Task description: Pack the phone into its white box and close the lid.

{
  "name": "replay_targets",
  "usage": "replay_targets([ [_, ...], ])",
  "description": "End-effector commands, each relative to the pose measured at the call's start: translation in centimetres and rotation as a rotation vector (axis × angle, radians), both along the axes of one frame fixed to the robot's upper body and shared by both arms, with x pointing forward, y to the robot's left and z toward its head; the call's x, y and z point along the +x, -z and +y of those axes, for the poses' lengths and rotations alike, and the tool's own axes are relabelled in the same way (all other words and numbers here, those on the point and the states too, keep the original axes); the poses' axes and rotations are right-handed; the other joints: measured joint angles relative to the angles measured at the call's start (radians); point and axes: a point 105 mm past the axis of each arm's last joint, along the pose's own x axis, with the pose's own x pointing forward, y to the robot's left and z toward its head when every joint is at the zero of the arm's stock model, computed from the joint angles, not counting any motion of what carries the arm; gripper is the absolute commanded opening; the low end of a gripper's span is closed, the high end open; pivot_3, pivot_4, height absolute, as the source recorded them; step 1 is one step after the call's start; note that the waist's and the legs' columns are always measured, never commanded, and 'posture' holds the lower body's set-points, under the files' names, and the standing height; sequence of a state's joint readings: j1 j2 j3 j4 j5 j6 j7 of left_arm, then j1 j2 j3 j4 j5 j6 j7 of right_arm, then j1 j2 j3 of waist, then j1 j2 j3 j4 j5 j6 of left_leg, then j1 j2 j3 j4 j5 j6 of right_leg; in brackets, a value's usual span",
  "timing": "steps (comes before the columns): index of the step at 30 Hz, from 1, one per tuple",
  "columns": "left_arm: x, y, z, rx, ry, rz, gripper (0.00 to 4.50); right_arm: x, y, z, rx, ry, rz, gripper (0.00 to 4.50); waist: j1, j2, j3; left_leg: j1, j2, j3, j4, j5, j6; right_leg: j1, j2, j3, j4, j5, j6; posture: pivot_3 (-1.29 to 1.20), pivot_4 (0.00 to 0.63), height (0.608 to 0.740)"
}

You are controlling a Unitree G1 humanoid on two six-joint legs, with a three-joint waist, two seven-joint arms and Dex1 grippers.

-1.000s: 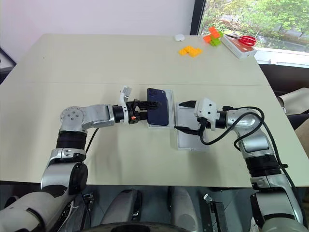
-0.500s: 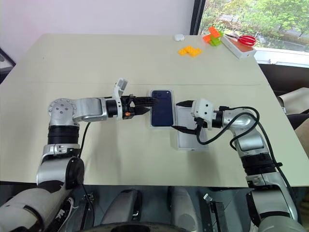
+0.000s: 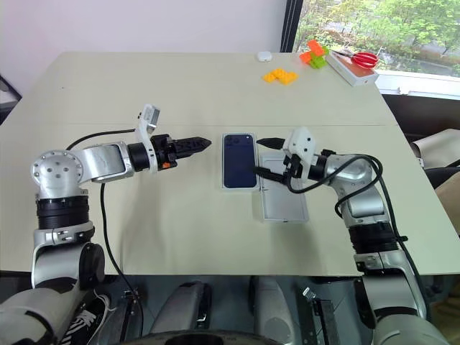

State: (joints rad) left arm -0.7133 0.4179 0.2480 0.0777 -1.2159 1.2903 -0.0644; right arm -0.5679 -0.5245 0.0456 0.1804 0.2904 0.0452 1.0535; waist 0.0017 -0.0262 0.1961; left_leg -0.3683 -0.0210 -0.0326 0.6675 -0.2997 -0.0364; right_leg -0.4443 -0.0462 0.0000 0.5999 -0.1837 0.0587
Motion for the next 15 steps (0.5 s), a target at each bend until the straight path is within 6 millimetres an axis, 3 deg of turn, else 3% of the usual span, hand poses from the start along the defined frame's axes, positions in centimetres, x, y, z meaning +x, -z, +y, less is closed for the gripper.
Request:
replay_targets([
  [1,0.3,-0.8,0.0,0.092,-0.005,-0.160,1.53,1.0,-1.4,0.5,-0.003,0.060,-0.078,1.54,0.000,0.000,0.000,0.000,0.000,0.001,0.000,0.000,0.000,0.000,0.001,0.000,0.000,0.000,0.000,0.00,0.150,0.740],
  [4,1.1,0.5,-2.0,0.050,0.016,-0.146,0.02,1.6,0.2,1.3,-0.102,0.075,-0.109,0.03,0.011,0.000,0.000,-0.001,0.000,0.000,0.000,0.000,0.000,0.000,0.001,-0.001,0.000,0.000,0.000,0.00,0.150,0.740],
  [9,2.6,1.4,-4.6,0.000,-0.005,-0.151,0.02,2.5,3.3,2.1,-0.316,0.097,-0.191,0.03,0.008,0.000,0.000,-0.003,-0.001,0.001,0.001,-0.001,0.003,0.000,-0.001,-0.001,-0.002,0.000,0.000,0.00,0.150,0.740],
  [15,2.2,4.4,-6.6,0.096,0.042,-0.100,0.02,2.2,5.5,2.7,-0.446,0.062,-0.241,0.03,-0.011,0.000,0.000,-0.003,-0.001,0.002,0.000,-0.001,0.002,-0.001,-0.001,-0.001,-0.001,0.001,0.001,0.00,0.150,0.740],
])
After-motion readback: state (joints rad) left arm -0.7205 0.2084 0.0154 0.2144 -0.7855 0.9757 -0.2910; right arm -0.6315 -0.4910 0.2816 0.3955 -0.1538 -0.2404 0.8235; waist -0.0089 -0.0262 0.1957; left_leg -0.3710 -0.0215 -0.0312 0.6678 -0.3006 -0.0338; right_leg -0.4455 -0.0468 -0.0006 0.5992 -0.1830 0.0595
